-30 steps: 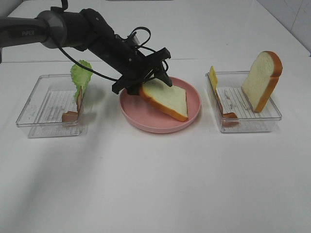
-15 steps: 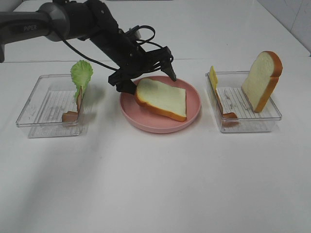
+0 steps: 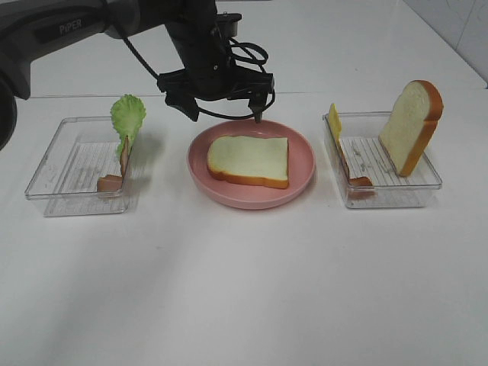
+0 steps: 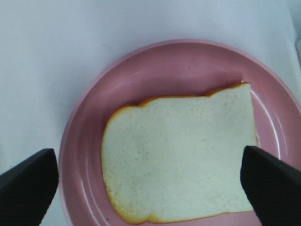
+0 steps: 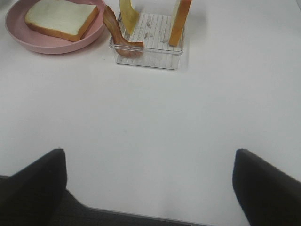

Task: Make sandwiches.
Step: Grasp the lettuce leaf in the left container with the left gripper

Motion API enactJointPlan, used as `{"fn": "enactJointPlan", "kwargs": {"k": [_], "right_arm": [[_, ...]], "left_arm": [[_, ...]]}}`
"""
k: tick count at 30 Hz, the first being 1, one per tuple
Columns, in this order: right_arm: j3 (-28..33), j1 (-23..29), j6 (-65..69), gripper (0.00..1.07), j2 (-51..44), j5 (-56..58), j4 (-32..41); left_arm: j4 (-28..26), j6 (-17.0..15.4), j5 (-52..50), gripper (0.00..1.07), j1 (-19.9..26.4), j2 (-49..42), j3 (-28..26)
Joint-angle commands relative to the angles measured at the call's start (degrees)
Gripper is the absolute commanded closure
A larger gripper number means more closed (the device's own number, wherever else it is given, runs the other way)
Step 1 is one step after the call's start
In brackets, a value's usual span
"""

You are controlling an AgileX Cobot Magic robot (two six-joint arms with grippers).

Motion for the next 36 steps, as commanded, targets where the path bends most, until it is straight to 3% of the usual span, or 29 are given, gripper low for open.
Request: {"fn": "enactJointPlan", "kwargs": {"k": [1, 2, 4, 8, 13, 20, 24, 28, 36], "right_arm": [[0.0, -0.29, 0.4, 0.14, -1.32, -0.17, 0.23], [0.0, -0.29, 0.4, 0.14, -1.32, -0.17, 0.23], [0.0, -0.29, 0.4, 0.14, -1.32, -0.17, 0.23], [0.0, -0.29, 0.4, 0.14, -1.32, -0.17, 0.23], [0.0, -0.29, 0.4, 0.14, -1.32, -0.17, 0.23], [0.0, -0.29, 0.4, 0.14, -1.32, -0.17, 0.23], [0.0, -0.29, 0.4, 0.14, -1.32, -0.17, 0.23], [0.0, -0.29, 0.4, 0.14, -1.32, -0.17, 0.23], [0.0, -0.29, 0.4, 0.14, -1.32, -0.17, 0.23]], "left_arm": [[1.32, 0.97, 5.67, 0.06, -0.23, -0.46, -3.38], [1.32, 0.97, 5.67, 0.06, -0.23, -0.46, -3.38], [1.38, 4.53, 10.43, 0.06, -0.11, -0.46, -7.45], [1.55, 4.93, 15.3, 0.06, 0.46, -0.57, -12.72], [0.97, 6.47, 15.3, 0.07, 0.69, -3.61, -12.95], [0.97, 7.05, 15.3, 0.07, 4.13, -10.66, -6.99], [0.92, 6.99, 15.3, 0.07, 8.54, -15.58, 0.4], [0.0, 6.3, 15.24, 0.07, 12.89, -16.73, 4.18], [-0.4, 5.61, 14.73, 0.07, 14.61, -14.61, 4.76]]}}
